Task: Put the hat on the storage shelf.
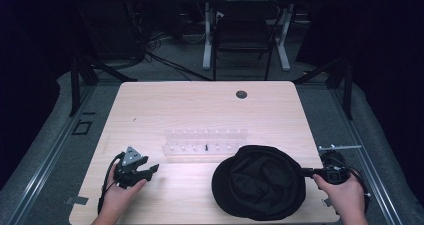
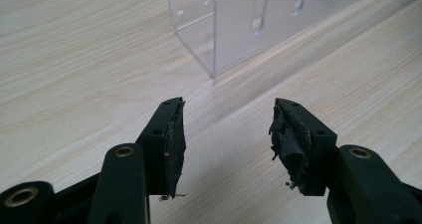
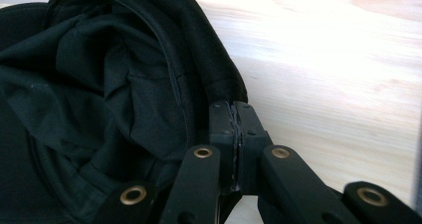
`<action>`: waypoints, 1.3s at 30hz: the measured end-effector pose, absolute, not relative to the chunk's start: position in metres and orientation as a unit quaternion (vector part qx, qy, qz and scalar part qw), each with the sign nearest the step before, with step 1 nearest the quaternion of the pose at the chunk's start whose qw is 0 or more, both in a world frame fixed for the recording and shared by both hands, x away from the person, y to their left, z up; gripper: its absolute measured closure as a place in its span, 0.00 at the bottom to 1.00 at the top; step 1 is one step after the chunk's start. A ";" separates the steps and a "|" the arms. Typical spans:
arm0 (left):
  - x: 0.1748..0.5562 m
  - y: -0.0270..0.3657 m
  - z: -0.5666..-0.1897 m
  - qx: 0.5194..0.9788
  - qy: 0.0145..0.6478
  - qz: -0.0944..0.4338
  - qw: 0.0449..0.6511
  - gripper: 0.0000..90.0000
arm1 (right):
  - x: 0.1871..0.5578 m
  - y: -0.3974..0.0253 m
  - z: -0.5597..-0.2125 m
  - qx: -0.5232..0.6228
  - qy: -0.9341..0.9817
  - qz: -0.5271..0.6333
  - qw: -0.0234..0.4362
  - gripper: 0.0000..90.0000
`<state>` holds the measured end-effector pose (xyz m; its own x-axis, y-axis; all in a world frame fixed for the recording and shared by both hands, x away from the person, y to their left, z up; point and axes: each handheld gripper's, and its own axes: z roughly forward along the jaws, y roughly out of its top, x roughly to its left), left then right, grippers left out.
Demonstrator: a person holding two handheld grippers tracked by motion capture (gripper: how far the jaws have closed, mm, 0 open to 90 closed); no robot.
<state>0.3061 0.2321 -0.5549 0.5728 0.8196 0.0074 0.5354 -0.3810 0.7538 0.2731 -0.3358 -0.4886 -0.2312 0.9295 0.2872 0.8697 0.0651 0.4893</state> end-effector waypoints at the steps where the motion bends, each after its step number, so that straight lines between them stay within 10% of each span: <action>1: 0.306 0.232 -0.555 0.808 0.419 0.194 0.366 0.52 | 0.273 -0.340 -0.489 0.623 0.727 0.284 0.053 0.98; 39: 0.306 0.230 -0.556 0.810 0.417 0.194 0.363 0.52 | 0.308 -0.352 -0.510 0.647 0.743 0.174 -0.012 0.88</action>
<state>0.3064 0.2303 -0.5560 0.5763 0.8171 0.0115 0.5360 -0.3886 0.7494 0.3082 -0.3524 -0.5104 -0.1637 0.9560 0.2436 0.9646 0.1033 0.2426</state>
